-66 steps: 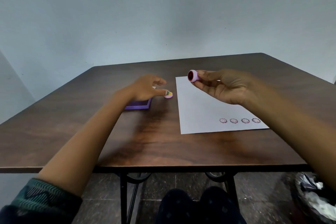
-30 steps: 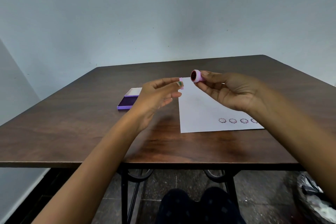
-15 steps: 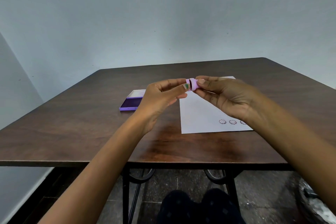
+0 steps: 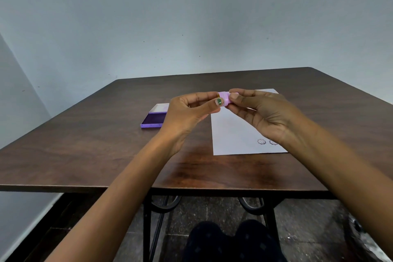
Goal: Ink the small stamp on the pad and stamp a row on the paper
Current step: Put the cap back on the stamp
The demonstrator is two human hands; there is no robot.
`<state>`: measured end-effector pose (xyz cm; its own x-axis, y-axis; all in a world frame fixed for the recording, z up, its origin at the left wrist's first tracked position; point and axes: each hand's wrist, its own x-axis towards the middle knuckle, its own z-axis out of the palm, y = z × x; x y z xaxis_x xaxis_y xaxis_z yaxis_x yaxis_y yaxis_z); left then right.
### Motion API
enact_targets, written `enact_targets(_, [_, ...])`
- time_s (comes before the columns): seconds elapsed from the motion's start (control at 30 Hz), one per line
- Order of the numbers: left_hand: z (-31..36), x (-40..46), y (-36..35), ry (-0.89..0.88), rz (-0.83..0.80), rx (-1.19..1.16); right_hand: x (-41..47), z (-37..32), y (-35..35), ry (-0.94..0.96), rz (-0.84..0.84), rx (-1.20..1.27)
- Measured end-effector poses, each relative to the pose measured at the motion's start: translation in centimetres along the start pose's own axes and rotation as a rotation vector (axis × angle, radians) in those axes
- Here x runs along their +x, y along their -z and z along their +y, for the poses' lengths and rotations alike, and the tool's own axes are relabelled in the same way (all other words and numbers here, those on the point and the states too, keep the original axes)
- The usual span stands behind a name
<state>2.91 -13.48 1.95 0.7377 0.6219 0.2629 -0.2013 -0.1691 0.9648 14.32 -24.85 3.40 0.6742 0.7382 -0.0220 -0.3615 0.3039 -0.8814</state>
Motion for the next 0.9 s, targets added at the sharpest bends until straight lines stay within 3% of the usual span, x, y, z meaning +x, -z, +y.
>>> enact_targets(0.9, [-0.5,-0.4,2.0,-0.116,-0.008,0.235,0.4,1.3,-0.9,0.044,-0.039,-0.118])
